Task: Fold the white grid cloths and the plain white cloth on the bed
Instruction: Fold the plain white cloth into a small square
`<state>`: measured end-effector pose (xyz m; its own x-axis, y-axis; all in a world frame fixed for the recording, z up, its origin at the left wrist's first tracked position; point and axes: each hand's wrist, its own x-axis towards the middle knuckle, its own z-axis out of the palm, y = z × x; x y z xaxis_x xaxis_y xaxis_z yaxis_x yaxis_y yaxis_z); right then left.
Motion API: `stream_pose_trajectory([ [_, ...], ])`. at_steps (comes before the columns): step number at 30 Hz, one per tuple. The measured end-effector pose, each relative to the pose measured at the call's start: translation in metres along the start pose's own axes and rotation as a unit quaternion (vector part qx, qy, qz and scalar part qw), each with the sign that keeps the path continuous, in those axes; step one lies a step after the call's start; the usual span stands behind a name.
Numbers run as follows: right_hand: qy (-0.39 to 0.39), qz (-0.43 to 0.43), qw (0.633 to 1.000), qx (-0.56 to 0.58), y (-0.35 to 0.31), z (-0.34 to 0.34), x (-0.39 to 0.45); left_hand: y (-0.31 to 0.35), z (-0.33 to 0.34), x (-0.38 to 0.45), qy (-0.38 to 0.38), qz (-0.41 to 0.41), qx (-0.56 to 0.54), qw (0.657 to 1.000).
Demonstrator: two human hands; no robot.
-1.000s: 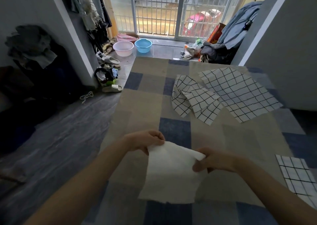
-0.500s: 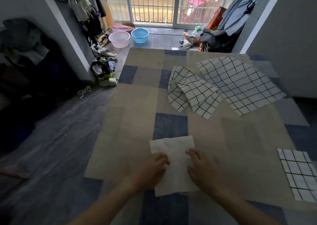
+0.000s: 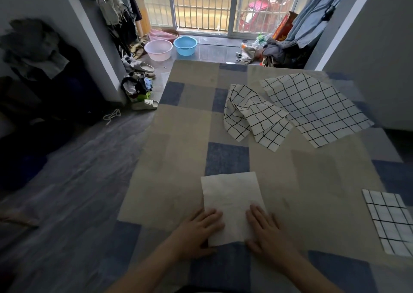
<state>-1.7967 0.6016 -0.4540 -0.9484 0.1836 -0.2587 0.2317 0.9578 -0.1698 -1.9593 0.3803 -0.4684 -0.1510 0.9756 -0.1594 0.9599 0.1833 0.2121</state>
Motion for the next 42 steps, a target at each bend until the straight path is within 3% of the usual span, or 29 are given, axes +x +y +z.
stream_pose_trajectory([
  [4,0.031,0.004,1.0,-0.006,-0.014,-0.008,0.002,0.013,-0.011,0.004,0.107,-0.014,-0.016,0.994],
  [7,0.093,-0.024,0.995,-0.01,-0.033,-0.012,0.001,0.02,-0.018,0.007,0.123,-0.042,-0.021,0.991],
  [13,0.092,0.013,0.996,0.014,-0.052,-0.011,0.003,0.016,-0.03,0.003,0.162,-0.085,-0.061,0.981],
  [17,0.052,0.039,0.998,-0.02,-0.03,-0.013,0.004,0.007,-0.029,-0.002,0.151,-0.056,-0.051,0.986],
  [21,-0.04,0.022,0.998,0.035,-0.019,-0.012,-0.001,0.006,-0.031,-0.01,0.146,-0.037,-0.016,0.988],
  [28,0.004,-0.057,0.997,0.06,-0.025,-0.008,-0.024,0.009,-0.023,-0.021,0.089,-0.018,0.0,0.996],
  [33,-0.019,-0.014,0.992,0.125,-0.027,-0.01,-0.032,0.003,-0.014,-0.022,0.082,-0.018,0.033,0.996],
  [38,0.006,0.107,0.942,0.317,-0.022,-0.014,-0.031,-0.002,-0.019,-0.021,0.108,-0.138,-0.154,0.972],
  [42,-0.076,0.11,0.934,0.331,0.001,-0.014,-0.021,-0.009,-0.023,-0.014,0.143,-0.216,-0.28,0.925],
])
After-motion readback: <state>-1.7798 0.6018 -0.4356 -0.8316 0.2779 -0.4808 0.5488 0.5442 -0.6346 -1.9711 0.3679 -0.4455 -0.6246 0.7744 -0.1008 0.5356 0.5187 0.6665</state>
